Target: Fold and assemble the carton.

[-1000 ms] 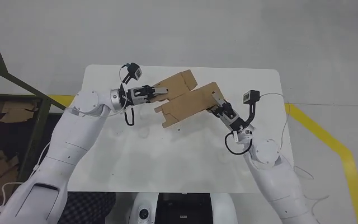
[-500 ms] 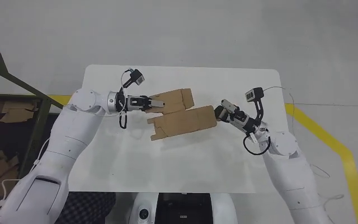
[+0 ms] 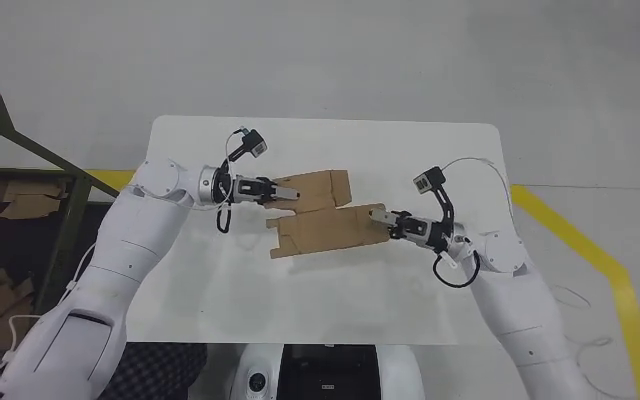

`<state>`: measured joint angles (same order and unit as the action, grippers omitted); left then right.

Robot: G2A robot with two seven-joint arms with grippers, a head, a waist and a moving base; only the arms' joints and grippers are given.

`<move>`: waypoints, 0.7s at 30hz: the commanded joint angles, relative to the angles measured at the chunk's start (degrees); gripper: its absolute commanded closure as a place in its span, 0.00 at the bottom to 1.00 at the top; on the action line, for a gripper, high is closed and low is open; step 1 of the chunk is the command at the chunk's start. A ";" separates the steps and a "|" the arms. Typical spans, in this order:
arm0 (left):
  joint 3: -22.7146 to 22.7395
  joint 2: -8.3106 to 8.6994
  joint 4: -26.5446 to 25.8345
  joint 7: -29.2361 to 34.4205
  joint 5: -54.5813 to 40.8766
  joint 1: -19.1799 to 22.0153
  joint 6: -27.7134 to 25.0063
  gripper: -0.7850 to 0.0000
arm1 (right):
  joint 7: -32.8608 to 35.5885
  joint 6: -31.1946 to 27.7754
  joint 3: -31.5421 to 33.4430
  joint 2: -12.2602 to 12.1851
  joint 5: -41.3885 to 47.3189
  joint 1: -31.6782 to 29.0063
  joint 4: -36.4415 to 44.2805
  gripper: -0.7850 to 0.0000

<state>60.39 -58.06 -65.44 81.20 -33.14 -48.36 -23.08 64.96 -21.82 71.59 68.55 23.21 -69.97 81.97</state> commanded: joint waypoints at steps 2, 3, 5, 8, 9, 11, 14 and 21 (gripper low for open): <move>0.01 -0.05 0.34 0.02 -0.19 0.13 0.02 1.00 | 0.16 -0.25 -0.70 0.01 -0.26 0.34 -0.21 0.38; -0.01 -0.07 0.49 -0.02 -0.08 0.20 -0.02 1.00 | 0.06 -0.35 -0.83 0.00 -0.30 0.43 -0.26 0.38; -0.15 -0.12 0.64 0.19 0.24 0.36 0.19 1.00 | -0.07 -0.55 -1.06 -0.03 -0.12 0.53 -0.40 0.48; -0.22 -0.17 0.72 0.25 0.40 0.46 0.25 1.00 | 0.06 -0.72 -1.25 -0.10 -0.03 0.66 -0.52 0.54; -0.28 -0.17 0.60 0.21 0.86 0.55 0.21 1.00 | 0.31 -0.69 -1.37 -0.14 -0.13 0.74 -0.54 0.55; -0.42 -0.20 0.33 0.03 1.31 0.48 0.03 1.00 | 0.69 -0.67 -1.60 -0.21 -0.41 0.88 -0.60 0.56; -0.55 -0.25 0.03 0.25 1.20 0.43 0.25 1.00 | 1.08 -0.70 -1.97 -0.30 -0.67 1.02 -0.53 0.59; -0.48 -0.31 -0.66 0.54 0.77 0.42 0.54 1.00 | 1.18 0.00 -3.00 -0.45 -1.66 1.69 -0.96 0.80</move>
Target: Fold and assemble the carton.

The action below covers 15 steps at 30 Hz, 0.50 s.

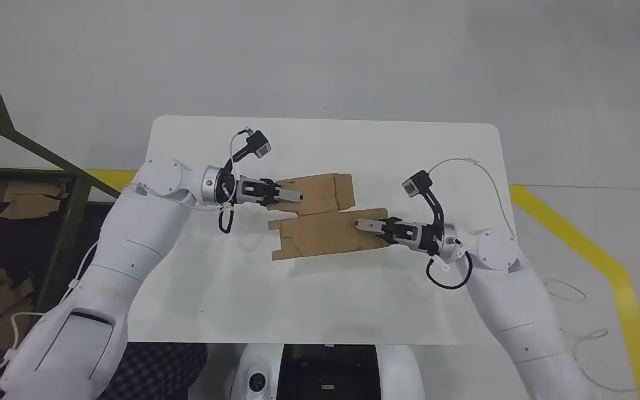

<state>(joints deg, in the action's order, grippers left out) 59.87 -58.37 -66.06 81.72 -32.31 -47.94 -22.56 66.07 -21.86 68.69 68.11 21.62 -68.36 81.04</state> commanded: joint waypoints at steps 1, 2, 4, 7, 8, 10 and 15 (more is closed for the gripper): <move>0.07 0.00 -0.07 0.06 -0.09 -0.01 0.06 1.00 | 0.20 -0.01 -0.29 -0.03 -0.25 0.17 -0.05 0.83; 0.11 0.00 -0.08 0.08 -0.09 -0.01 0.09 1.00 | 0.29 -0.06 -0.43 -0.05 -0.36 0.24 -0.08 0.87; 0.15 0.00 -0.14 0.12 -0.18 -0.03 0.12 1.00 | 0.26 -0.15 -0.61 -0.10 -0.42 0.33 -0.15 1.00; 0.22 -0.01 -0.09 0.22 -0.27 -0.05 0.23 0.97 | 0.22 -0.23 -0.78 -0.18 -0.27 0.41 -0.23 1.00; 0.25 -0.01 -0.08 0.24 -0.27 -0.04 0.25 0.83 | 0.20 -0.29 -0.78 -0.21 -0.13 0.42 -0.25 1.00; 0.43 -0.01 0.04 0.15 -0.45 -0.06 0.15 0.09 | 0.17 -0.47 -0.70 -0.28 0.18 0.38 -0.26 1.00; 1.04 -0.03 0.18 0.33 -2.42 -0.24 0.96 0.00 | -0.64 -0.72 -0.26 -0.49 0.87 0.04 -0.20 1.00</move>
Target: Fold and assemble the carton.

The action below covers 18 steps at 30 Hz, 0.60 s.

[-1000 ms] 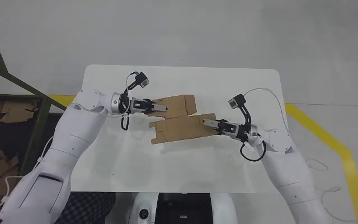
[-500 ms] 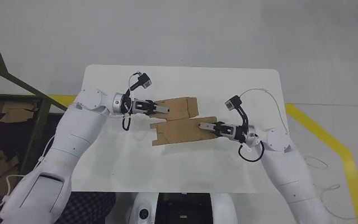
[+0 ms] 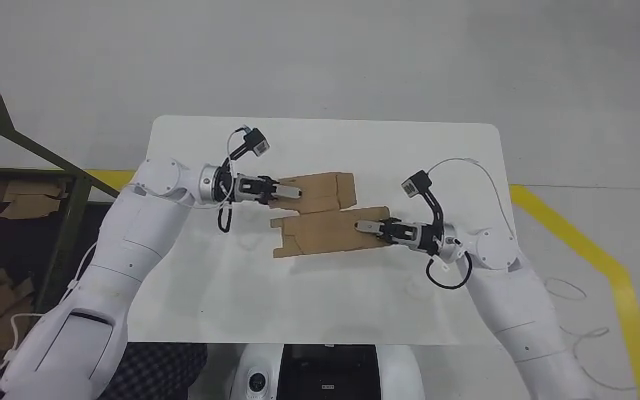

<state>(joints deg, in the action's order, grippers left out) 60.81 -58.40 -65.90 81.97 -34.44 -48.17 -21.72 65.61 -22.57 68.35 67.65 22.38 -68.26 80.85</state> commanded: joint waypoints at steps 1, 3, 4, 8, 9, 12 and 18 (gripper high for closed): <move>0.27 0.01 0.03 0.15 -0.73 -0.08 0.20 0.00 | -0.35 -0.03 0.17 -0.07 0.29 -0.14 -0.03 1.00; 0.67 0.02 0.14 0.11 -1.72 -0.30 0.33 0.00 | -0.75 0.00 0.34 -0.15 0.42 -0.26 -0.13 1.00; 0.88 0.04 0.20 0.18 -2.07 -0.41 0.38 0.00 | -0.90 -0.04 0.39 -0.18 0.45 -0.32 -0.14 1.00; 1.63 0.14 0.30 0.56 -3.14 -0.81 0.73 0.00 | -1.50 -0.12 0.48 -0.32 0.21 -0.46 -0.20 1.00; 1.80 0.16 0.29 0.61 -3.25 -0.88 0.74 0.00 | -1.67 -0.04 0.46 -0.35 0.10 -0.48 -0.21 1.00; 2.29 0.25 0.14 0.84 -3.52 -1.05 1.00 0.00 | -2.40 -0.01 0.44 -0.42 -0.19 -0.52 -0.30 1.00; 3.36 0.43 -0.66 1.39 -4.34 -1.51 1.50 0.00 | -3.67 0.17 0.23 -0.54 -1.04 -0.47 -0.61 1.00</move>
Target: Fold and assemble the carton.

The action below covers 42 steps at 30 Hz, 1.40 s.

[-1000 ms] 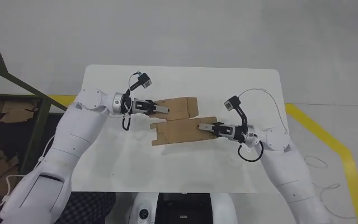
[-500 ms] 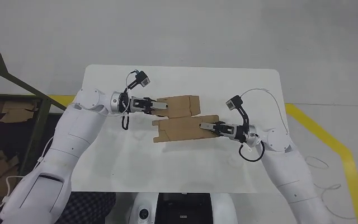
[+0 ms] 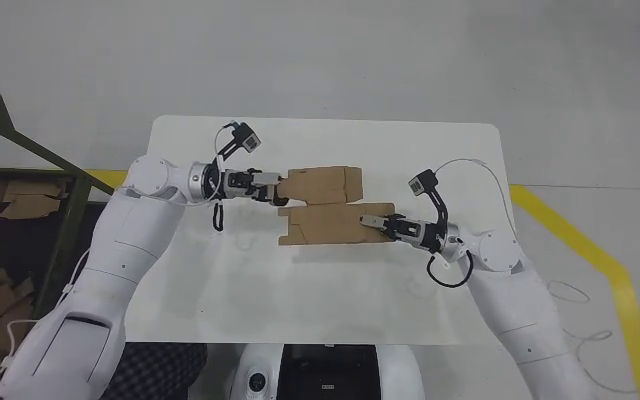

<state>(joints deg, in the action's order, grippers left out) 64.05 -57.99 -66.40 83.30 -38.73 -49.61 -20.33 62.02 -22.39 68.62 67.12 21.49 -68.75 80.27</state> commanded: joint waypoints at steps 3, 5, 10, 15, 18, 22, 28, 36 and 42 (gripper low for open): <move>0.55 0.09 -0.97 0.22 -0.42 -0.26 0.31 0.00 | -0.88 -0.01 -0.15 -0.06 -0.59 0.02 -0.13 1.00; 0.88 0.11 -1.52 0.36 -0.98 -0.41 0.46 0.00 | -1.36 0.05 -0.22 -0.08 -0.70 0.01 -0.27 1.00; 1.72 0.30 -2.87 0.61 -0.85 -0.74 0.80 0.00 | -2.12 0.36 -0.50 -0.14 -1.16 0.19 -0.57 1.00; 2.72 0.48 -4.39 0.49 -1.42 -1.20 1.25 0.00 | -2.32 0.44 -0.76 -0.21 -1.05 0.20 -0.54 1.00; 2.71 0.42 -5.17 0.06 -1.57 -1.39 1.49 0.00 | -2.20 0.59 -1.27 -0.19 -1.15 0.36 -0.53 1.00; 2.51 0.33 -5.89 -0.86 -0.68 -1.35 1.29 0.00 | -2.07 0.48 -1.81 -0.14 -0.58 0.64 -0.51 1.00; 1.95 0.15 -5.71 -2.55 1.14 -1.35 0.90 0.00 | -1.66 0.07 -2.04 -0.18 0.68 0.64 -0.23 1.00; 1.93 0.09 -5.37 -4.22 3.38 -1.21 0.07 0.00 | -1.94 0.00 -2.27 -0.24 1.46 0.67 -0.06 1.00; 1.85 0.05 -5.26 -4.70 4.31 -1.23 -0.19 0.00 | -2.05 0.01 -2.48 -0.29 1.75 0.69 0.08 1.00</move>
<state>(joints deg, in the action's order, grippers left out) 65.96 -57.93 -71.69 78.67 -34.55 -50.80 -20.38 59.97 -22.40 66.18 66.84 23.23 -68.09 80.35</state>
